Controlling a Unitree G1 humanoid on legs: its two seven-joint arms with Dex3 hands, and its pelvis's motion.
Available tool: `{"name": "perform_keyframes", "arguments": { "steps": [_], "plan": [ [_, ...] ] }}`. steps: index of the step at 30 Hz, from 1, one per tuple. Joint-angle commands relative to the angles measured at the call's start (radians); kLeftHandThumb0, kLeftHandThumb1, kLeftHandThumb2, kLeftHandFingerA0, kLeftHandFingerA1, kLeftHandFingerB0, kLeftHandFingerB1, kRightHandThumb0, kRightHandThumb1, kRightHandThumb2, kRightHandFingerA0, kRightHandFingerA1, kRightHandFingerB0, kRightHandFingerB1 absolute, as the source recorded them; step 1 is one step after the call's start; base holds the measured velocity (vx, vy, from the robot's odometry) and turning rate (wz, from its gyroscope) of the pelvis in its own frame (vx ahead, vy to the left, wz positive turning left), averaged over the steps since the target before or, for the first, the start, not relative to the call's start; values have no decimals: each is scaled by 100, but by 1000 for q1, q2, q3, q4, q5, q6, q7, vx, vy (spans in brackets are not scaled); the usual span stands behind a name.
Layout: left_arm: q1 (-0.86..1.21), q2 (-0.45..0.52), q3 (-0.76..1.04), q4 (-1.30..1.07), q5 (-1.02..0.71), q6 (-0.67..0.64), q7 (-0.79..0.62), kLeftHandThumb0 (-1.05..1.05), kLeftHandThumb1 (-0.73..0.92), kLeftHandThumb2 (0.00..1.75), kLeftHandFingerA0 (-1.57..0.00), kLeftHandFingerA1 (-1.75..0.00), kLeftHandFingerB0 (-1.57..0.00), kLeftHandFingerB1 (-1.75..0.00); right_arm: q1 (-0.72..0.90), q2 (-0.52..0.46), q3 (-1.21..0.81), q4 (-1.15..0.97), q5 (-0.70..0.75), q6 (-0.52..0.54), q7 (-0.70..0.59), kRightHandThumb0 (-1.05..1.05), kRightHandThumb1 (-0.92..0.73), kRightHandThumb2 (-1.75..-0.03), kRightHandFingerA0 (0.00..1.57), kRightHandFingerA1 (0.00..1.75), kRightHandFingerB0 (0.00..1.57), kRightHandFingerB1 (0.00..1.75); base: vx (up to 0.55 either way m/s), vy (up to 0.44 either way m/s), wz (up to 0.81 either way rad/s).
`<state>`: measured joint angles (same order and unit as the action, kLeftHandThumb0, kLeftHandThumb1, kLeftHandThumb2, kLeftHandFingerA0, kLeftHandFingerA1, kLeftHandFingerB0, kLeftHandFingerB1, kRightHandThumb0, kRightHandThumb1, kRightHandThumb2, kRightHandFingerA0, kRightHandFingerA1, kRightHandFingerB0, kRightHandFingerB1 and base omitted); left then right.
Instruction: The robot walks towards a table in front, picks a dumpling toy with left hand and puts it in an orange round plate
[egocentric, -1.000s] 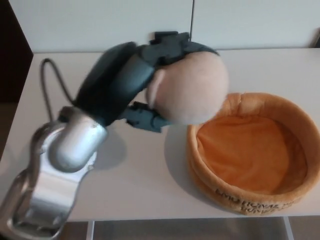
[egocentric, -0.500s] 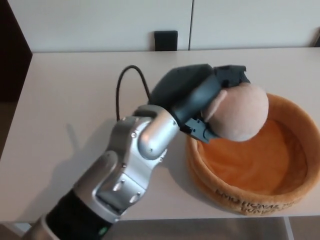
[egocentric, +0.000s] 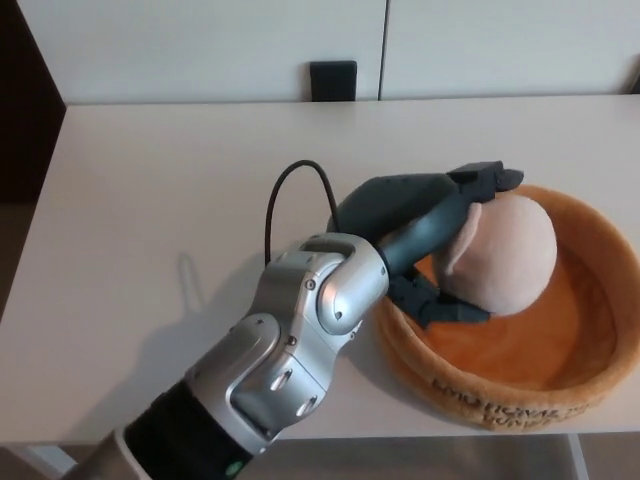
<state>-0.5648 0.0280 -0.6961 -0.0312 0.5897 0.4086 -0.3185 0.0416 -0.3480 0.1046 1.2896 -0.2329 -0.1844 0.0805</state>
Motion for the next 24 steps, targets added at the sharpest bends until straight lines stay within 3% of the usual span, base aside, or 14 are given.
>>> {"name": "perform_keyframes", "arguments": {
  "steps": [1, 4, 16, 17, 18, 23, 24],
  "plan": [
    [-36, 65, -35, -68, 37, 99, -191, -87, 48, 91, 0, -1, 0, 0, -7, 0, -8, 1, 8, 16, 14, -33, -71, -60, 57, 43, 30, 31, 0, 0, 0],
    [-55, 87, -41, -82, 41, 102, -219, -74, 43, 85, 0, 0, 0, -5, -16, -1, -9, 0, 9, 25, 21, -33, -70, -60, 55, 42, 28, 30, 0, 0, 0],
    [-49, 118, -42, -98, 44, 85, -259, -73, 41, 87, 0, 0, 0, -3, -17, 0, 2, 13, -3, 21, 9, -33, -69, -61, 56, 46, 28, 30, 0, 0, 0],
    [-53, 123, -42, -96, 46, 89, -271, -100, 43, 70, 0, -3, 0, 0, -17, 1, 1, 11, -2, 19, 8, -33, -69, -62, 57, 51, 27, 31, 0, 0, 0],
    [-57, 126, -41, -97, 50, 93, -279, -77, 41, 89, 0, 0, 0, -3, -18, 2, 1, 11, -1, 19, 6, -31, -68, -61, 57, 70, 27, 30, 0, 0, 0],
    [-59, 122, -31, -98, 52, 97, -287, -79, 41, 90, 0, 0, 0, -1, -17, 1, -11, -1, 12, 17, 17, -31, -66, -60, 57, 78, 27, 30, 0, 0, 0],
    [-59, 120, -28, -99, 53, 106, -291, -83, 43, 91, 0, 0, 0, 0, -20, 2, -6, -1, 5, 21, 11, -31, -65, -60, 57, 88, 27, 30, 0, 0, 0]
  ]
}}
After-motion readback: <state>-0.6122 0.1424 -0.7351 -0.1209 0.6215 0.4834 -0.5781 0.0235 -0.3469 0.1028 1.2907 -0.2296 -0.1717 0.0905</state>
